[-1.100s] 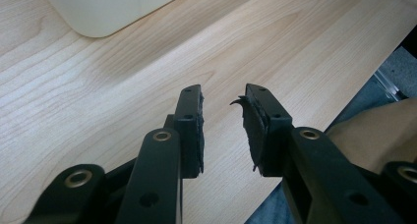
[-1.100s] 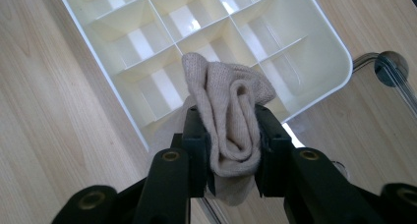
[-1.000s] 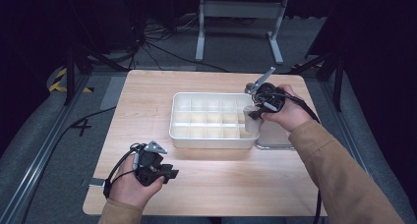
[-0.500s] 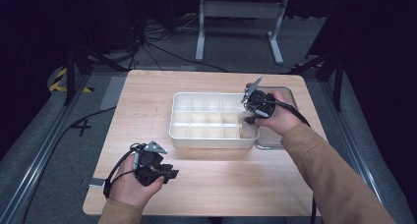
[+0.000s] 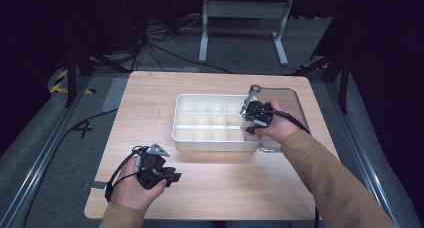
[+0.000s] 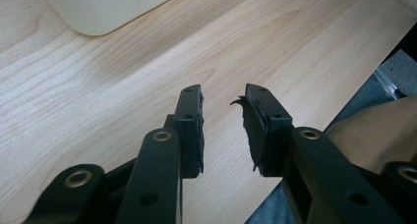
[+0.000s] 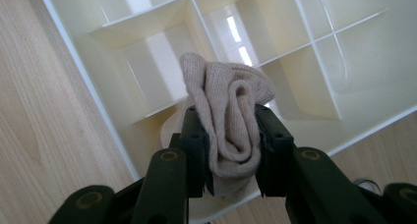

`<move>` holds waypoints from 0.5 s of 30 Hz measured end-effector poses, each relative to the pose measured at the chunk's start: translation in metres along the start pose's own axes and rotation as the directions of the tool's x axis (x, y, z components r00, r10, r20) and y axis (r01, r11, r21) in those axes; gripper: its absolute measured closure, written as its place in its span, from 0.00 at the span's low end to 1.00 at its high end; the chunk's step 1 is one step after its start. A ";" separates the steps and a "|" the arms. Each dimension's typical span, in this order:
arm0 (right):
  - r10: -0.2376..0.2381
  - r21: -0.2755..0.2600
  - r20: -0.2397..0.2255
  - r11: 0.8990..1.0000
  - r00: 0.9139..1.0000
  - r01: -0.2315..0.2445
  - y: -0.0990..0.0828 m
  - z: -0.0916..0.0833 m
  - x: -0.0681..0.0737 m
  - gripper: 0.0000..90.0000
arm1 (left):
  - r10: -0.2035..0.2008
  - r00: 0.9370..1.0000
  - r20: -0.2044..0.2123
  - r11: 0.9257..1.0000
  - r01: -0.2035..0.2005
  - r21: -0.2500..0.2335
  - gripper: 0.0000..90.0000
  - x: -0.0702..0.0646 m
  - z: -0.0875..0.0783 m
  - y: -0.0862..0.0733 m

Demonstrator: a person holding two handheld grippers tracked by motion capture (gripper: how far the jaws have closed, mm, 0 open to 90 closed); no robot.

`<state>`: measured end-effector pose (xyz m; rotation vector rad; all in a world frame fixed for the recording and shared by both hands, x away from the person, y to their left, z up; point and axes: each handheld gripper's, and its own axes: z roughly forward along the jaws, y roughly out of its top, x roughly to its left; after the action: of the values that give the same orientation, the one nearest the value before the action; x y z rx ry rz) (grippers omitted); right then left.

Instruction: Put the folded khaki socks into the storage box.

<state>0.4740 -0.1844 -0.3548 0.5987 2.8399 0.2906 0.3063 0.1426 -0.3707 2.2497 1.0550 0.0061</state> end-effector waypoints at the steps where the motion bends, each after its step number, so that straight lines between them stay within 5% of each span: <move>1: -0.004 0.001 -0.005 1.000 1.000 0.004 0.000 0.002 0.000 0.78 | 0.003 1.000 0.000 1.000 -0.003 0.002 0.77 0.000 0.000 0.000; 15: 0.009 0.091 -0.042 0.996 0.999 -0.005 -0.006 0.023 0.003 0.78 | 0.005 1.000 0.006 1.000 -0.005 0.003 0.76 -0.001 0.002 0.001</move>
<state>0.4754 -0.1850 -0.3785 0.6274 2.9057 0.1779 0.3067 0.1407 -0.3717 2.2542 1.0464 -0.0003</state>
